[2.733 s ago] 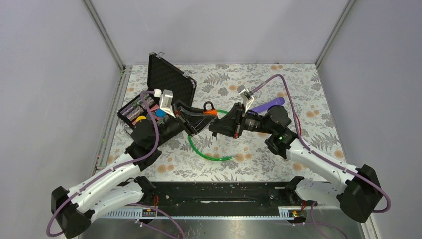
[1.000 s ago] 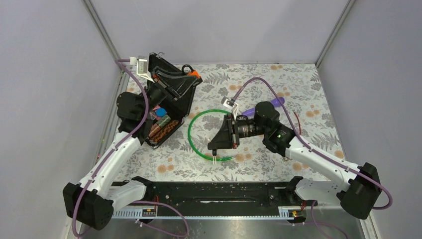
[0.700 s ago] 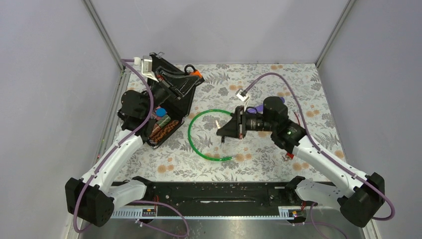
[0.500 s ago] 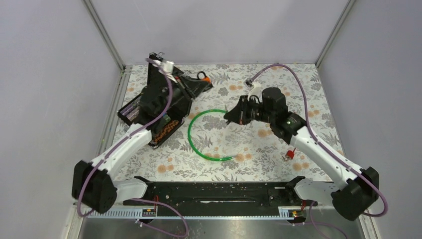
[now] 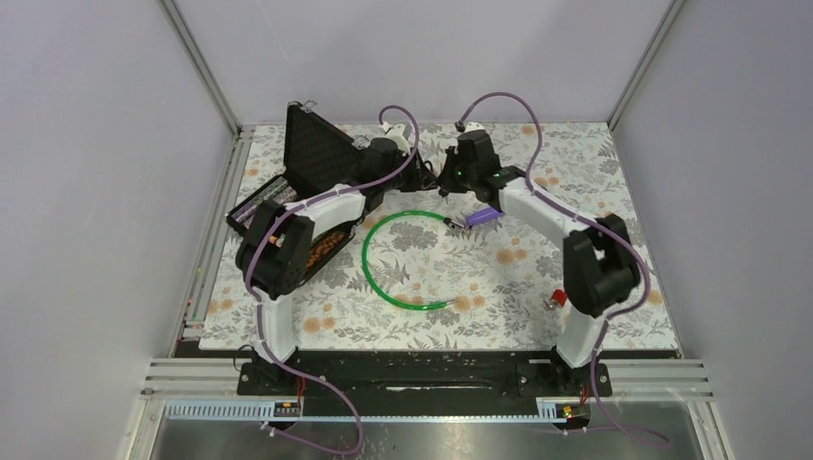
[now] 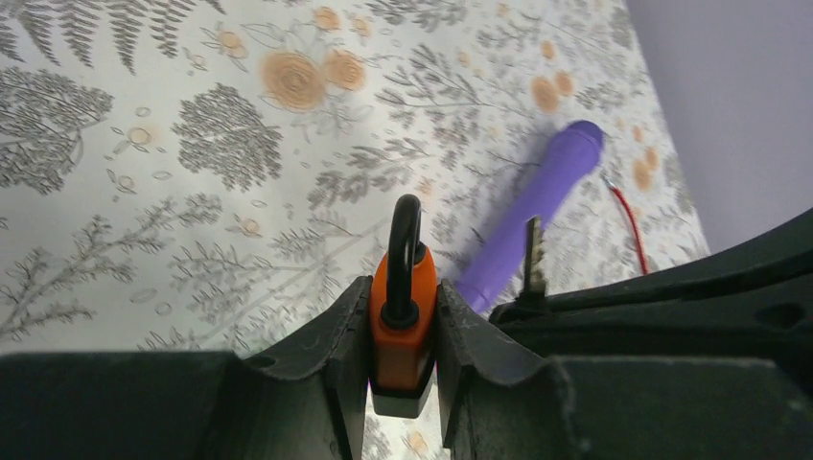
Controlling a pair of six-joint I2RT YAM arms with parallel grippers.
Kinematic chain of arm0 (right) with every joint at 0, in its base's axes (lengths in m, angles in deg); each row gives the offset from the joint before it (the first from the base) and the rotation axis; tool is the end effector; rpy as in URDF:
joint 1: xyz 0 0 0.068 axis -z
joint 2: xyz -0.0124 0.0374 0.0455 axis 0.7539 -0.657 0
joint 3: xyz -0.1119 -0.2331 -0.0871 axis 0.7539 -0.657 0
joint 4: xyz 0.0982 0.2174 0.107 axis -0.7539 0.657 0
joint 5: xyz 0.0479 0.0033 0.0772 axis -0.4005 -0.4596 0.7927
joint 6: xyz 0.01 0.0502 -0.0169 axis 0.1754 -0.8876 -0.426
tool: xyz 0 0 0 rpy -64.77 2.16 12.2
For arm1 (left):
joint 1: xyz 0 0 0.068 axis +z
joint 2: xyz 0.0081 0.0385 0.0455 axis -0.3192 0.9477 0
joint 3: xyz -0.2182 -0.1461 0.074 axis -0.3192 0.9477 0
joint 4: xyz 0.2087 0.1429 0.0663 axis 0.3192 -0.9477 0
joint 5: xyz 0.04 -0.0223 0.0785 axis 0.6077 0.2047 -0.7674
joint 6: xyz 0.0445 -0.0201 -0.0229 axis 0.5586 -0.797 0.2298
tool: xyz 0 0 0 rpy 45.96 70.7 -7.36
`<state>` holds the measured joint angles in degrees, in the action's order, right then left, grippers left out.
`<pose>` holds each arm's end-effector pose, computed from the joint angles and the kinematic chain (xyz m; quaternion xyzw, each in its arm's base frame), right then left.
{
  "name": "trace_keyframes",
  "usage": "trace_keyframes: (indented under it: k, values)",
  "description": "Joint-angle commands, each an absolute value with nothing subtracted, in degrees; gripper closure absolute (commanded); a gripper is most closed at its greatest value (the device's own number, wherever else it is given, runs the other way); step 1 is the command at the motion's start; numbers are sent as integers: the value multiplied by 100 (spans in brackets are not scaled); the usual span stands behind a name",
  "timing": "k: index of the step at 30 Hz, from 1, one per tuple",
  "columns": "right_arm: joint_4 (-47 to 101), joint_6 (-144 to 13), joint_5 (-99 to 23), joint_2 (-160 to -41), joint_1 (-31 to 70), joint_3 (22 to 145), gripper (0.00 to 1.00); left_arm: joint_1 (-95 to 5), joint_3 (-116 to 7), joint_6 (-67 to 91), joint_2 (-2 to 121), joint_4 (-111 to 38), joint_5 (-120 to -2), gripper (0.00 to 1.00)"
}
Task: Lock with the key
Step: Place the lock at the center of the board.
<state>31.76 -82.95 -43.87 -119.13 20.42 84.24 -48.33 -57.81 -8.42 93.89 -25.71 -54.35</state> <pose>0.3594 0.1965 0.2775 -0.0407 0.8610 0.2370 0.4482 0.3840 -0.2296 0.2311 0.0532 0.8232 -0.3764 0.4217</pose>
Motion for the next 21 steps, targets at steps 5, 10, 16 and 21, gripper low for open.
trace_keyframes:
  k: [5,10,16,21]
  values:
    - [2989,-8479,-5016,-13170,2183,9510,98,-4788,-7229,-895,10476,-3069,-6152,95]
    - [3467,-8730,-5082,-13749,2192,9963,96,-4713,-7539,-1132,10858,-3430,-6217,95]
    - [3939,-9103,-5062,-14290,2232,10413,95,-4661,-7582,-1278,11001,-3587,-6090,91]
    - [4169,-9408,-4922,-14593,2327,10671,86,-4656,-7558,-1242,11026,-3725,-6192,70]
